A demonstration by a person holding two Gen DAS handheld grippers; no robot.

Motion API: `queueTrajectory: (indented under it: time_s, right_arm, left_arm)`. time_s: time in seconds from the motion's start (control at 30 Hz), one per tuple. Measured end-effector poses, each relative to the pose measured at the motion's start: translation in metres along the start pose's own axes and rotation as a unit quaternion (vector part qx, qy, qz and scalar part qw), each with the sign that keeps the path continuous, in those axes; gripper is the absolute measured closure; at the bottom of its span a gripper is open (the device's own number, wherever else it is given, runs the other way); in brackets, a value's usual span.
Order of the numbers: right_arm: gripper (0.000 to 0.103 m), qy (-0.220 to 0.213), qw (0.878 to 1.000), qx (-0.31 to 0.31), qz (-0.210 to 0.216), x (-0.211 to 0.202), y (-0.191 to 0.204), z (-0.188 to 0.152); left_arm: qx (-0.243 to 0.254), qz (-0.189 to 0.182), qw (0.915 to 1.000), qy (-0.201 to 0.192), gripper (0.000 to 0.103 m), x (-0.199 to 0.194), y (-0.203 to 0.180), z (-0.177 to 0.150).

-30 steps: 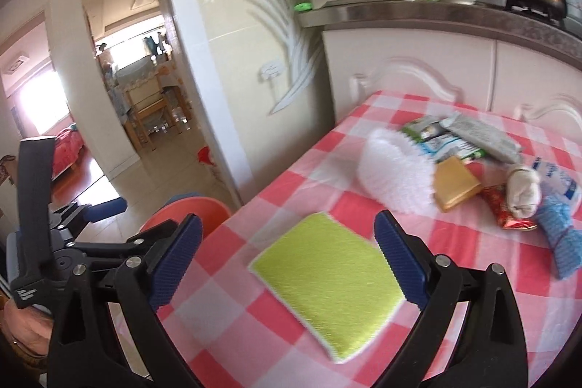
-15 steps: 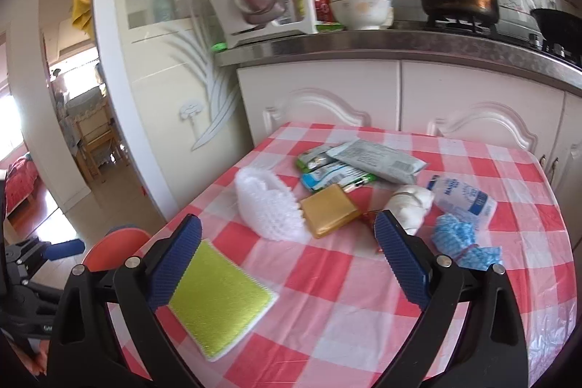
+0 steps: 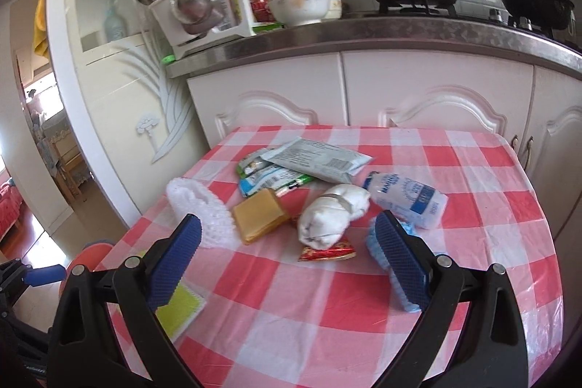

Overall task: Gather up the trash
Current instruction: 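Grasp the blue cloth bundle with the right gripper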

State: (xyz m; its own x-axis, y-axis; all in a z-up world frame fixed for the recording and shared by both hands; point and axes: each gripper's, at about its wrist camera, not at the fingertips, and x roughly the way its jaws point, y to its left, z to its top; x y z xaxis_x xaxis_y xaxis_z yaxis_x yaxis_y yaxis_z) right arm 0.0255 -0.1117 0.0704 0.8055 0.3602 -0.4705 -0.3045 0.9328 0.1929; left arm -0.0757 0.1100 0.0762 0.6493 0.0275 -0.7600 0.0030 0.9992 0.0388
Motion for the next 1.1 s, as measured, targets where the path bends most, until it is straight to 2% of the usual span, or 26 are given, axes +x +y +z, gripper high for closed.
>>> queueTrajectory:
  time_s: [0.13, 0.23, 0.33, 0.43, 0.53, 0.7, 0.77, 0.83, 1.0, 1.1]
  right_arm:
    - [0.006, 0.010, 0.998, 0.059, -0.021, 0.003, -0.052, 0.004]
    - [0.006, 0.024, 0.990, 0.132, -0.034, 0.003, -0.107, 0.001]
    - [0.006, 0.041, 0.984, 0.174, -0.022, 0.007, -0.140, -0.005]
    - [0.006, 0.056, 0.984, 0.171, -0.007, 0.012, -0.146, -0.009]
    - [0.006, 0.079, 0.985, 0.154, 0.022, 0.024, -0.135, -0.009]
    - [0.007, 0.102, 0.991, 0.085, 0.014, 0.038, -0.105, -0.012]
    - [0.011, 0.108, 0.991, 0.080, 0.012, 0.042, -0.102, -0.013]
    - [0.032, 0.122, 0.989, 0.079, 0.011, 0.048, -0.102, -0.016]
    - [0.039, 0.131, 0.988, 0.080, 0.005, 0.051, -0.103, -0.019]
    - [0.054, 0.139, 0.988, 0.073, 0.001, 0.054, -0.101, -0.019]
  left_arm:
    - [0.025, -0.013, 0.9996, 0.001, 0.010, 0.001, -0.018, 0.002]
    - [0.037, -0.021, 0.9990, 0.011, 0.010, 0.005, -0.028, 0.001]
    - [0.040, -0.029, 0.9986, 0.020, 0.010, 0.011, -0.034, 0.001]
    - [0.039, -0.037, 0.9983, 0.024, 0.010, 0.016, -0.038, 0.002]
    - [0.040, -0.042, 0.9980, 0.025, 0.010, 0.019, -0.043, 0.006]
    - [0.040, -0.056, 0.9975, 0.016, 0.010, 0.022, -0.049, 0.013]
    - [0.040, -0.061, 0.9972, 0.013, 0.010, 0.023, -0.051, 0.016]
    - [0.039, -0.066, 0.9970, 0.011, 0.010, 0.024, -0.052, 0.018]
    - [0.041, -0.083, 0.9957, 0.005, 0.010, 0.029, -0.059, 0.026]
    - [0.046, -0.093, 0.9946, -0.003, 0.010, 0.031, -0.066, 0.032]
